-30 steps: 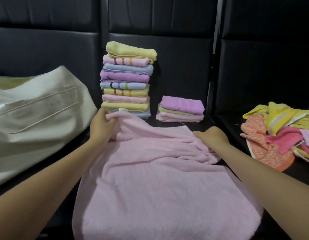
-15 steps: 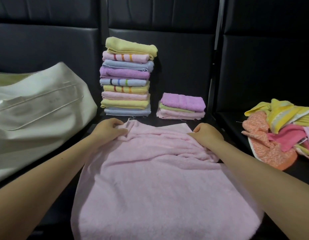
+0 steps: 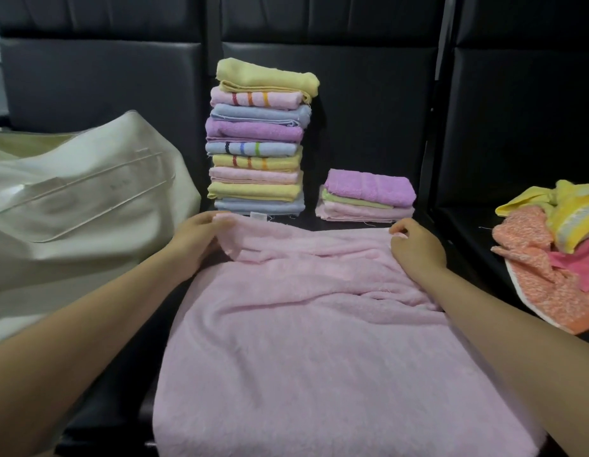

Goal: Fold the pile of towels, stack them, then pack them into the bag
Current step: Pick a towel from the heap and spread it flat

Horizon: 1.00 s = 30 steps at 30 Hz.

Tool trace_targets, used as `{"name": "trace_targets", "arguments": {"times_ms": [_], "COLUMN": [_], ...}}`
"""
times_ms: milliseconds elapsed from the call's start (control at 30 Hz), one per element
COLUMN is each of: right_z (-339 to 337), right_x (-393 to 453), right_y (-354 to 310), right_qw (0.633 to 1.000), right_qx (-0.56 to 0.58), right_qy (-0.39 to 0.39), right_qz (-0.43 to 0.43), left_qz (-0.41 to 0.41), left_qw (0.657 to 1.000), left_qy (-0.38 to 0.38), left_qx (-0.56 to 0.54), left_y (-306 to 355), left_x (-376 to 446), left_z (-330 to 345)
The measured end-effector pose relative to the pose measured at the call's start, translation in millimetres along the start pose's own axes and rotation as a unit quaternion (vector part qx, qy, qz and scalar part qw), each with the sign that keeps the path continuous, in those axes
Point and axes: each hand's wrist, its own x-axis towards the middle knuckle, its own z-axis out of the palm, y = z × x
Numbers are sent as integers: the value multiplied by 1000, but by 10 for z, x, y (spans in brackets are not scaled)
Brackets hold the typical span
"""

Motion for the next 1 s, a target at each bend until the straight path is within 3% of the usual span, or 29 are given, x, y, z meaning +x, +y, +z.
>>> {"name": "trace_targets", "arguments": {"times_ms": [133, 200, 267, 333, 400, 500, 600, 700, 800, 933, 1000], "right_z": [15, 22, 36, 47, 50, 14, -88, -245, -442, -706, -829], "right_x": [-9, -1, 30, 56, 72, 78, 6, -193, -419, -870, -1183], "right_y": [-24, -9, 1, -28, -78, -142, -205, -309, -456, -681, -715], "right_qw": [998, 998, 995, 986, 974, 972, 980, 986, 995, 986, 968], "right_qx": [-41, -50, -84, -155, -212, -205, -159, -163, -77, 85, 81], "right_qy": [-29, -35, -48, -67, -82, -105, -95, -41, -17, -97, -191], "right_qz": [-32, -30, -17, 3, 20, 54, 75, 6, -61, -106, -140], "left_qz": [-5, 10, 33, 44, 20, 38, 63, 126, 196, 220, 251], "left_qw": [990, 987, 983, 961, 940, 902, 903, 914, 915, 889, 841], "left_qy": [100, 149, 160, 122, 83, 89, 69, 33, -32, -113, -170], "left_qx": [-97, -52, 87, 243, 330, 420, 419, 385, 352, 385, 448], "left_y": [47, 27, -13, -77, -75, 11, 93, 143, 255, 340, 361], "left_x": [181, 314, 337, 343, 313, 262, 41, -273, -692, -1310, -1579], "left_z": [4, 14, 80, 145, 218, 265, 383, 526, 636, 596, 502]}}
